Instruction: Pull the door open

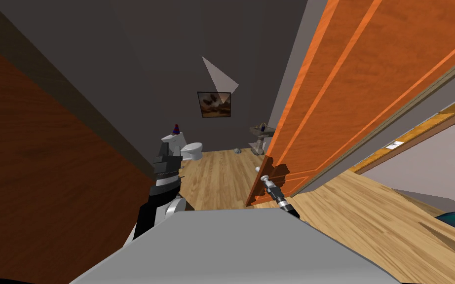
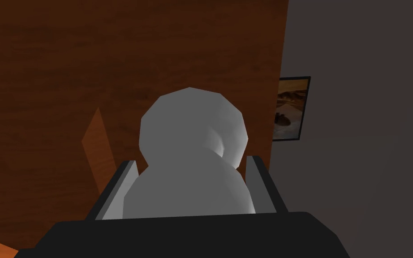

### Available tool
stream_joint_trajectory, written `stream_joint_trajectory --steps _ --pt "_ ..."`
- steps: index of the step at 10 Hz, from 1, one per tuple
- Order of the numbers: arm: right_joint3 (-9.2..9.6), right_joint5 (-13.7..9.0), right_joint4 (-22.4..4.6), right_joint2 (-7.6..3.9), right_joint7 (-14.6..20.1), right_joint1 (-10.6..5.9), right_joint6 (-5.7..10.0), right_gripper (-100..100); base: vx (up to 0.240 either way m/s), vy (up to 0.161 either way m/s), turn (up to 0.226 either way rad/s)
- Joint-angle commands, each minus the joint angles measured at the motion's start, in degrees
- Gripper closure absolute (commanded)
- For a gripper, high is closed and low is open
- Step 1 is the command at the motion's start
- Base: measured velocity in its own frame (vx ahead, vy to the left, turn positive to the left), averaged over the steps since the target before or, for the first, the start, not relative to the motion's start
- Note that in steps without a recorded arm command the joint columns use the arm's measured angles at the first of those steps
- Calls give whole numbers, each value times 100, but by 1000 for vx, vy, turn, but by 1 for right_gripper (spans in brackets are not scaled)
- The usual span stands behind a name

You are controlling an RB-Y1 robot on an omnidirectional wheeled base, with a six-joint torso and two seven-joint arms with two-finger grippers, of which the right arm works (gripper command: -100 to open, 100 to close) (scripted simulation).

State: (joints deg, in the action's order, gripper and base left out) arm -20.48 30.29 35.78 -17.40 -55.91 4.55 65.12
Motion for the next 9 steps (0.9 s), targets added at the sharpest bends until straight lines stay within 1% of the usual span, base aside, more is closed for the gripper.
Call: stream_joint_trajectory --steps 1,2,4,9 --pt "6 1 1 13 1 4 14 100 0 0 0" --pt "25 -63 3 -3 162 -1 -12 100 -18 -10 42" --pt "52 -129 7 -5 331 -5 -25 100 -33 -21 49" --pt "194 -476 31 -20 1145 -23 -91 100 -48 -25 76"
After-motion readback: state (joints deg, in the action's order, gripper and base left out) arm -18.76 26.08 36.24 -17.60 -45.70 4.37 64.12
